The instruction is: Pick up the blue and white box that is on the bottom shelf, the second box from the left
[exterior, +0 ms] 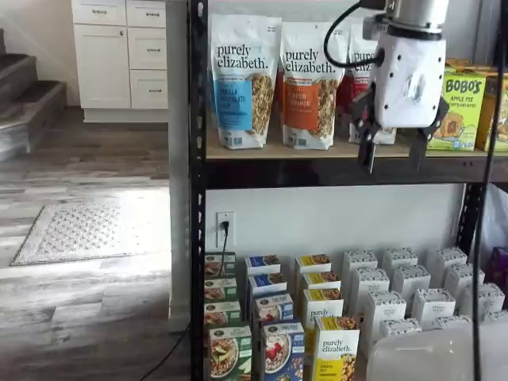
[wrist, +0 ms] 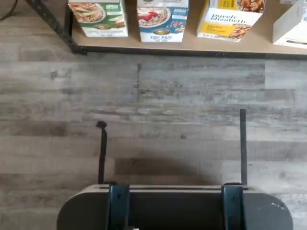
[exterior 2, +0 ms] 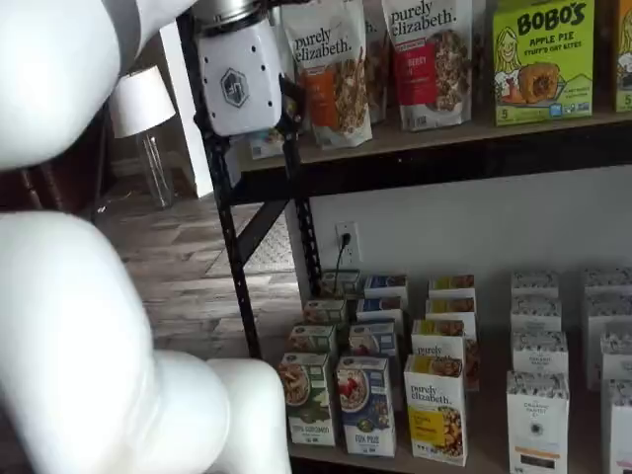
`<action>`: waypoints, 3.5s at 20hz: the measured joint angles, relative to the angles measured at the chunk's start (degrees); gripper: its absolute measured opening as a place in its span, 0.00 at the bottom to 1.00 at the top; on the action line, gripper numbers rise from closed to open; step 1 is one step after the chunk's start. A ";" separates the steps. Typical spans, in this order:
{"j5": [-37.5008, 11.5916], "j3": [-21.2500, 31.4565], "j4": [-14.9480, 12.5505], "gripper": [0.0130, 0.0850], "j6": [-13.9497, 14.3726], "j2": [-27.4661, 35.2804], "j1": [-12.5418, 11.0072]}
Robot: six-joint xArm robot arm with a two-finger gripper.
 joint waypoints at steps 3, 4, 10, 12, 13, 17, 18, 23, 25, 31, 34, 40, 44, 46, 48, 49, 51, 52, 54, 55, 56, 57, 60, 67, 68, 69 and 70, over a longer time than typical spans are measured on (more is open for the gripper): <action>-2.87 2.22 -1.20 1.00 0.71 0.38 0.95; -3.77 2.92 -1.24 1.00 0.80 0.49 1.02; -10.08 7.88 0.00 1.00 1.25 1.08 1.26; -12.96 10.35 0.25 1.00 1.77 1.84 1.82; -13.92 11.21 0.15 1.00 2.06 2.27 2.12; -20.13 15.83 1.12 1.00 2.53 4.01 2.73; -21.55 16.74 1.30 1.00 2.59 4.48 2.86; -30.24 21.60 1.53 1.00 2.90 6.59 3.50; -32.81 22.82 1.34 1.00 2.99 8.03 3.63; -41.64 26.24 0.81 1.00 2.42 12.90 3.12; -45.24 27.15 0.87 1.00 1.77 14.86 2.59; -51.03 28.02 0.64 1.00 1.40 18.57 2.27; -54.87 27.77 0.81 1.00 1.61 22.61 2.73; -56.52 27.08 1.82 1.00 1.15 25.62 2.99; -59.98 27.10 2.80 1.00 0.61 28.29 3.31; -61.90 27.38 3.33 1.00 0.18 29.08 3.39; -65.68 27.46 4.02 1.00 -0.31 31.66 3.65; -66.71 27.16 3.59 1.00 0.09 32.93 3.77; -68.91 26.71 2.44 1.00 1.11 35.28 3.99; -70.24 26.58 1.64 1.00 1.84 36.37 4.11; -71.47 26.36 0.86 1.00 2.58 37.58 4.24; -72.51 26.07 -0.02 1.00 3.42 38.75 4.36; -74.75 25.03 0.61 1.00 3.01 42.12 4.58; -80.04 21.80 0.39 1.00 3.41 50.70 4.93; -80.60 21.43 0.40 1.00 3.43 51.57 4.99; -81.36 20.84 0.74 1.00 3.20 52.86 5.09; -81.73 20.17 1.09 1.00 2.97 54.04 5.18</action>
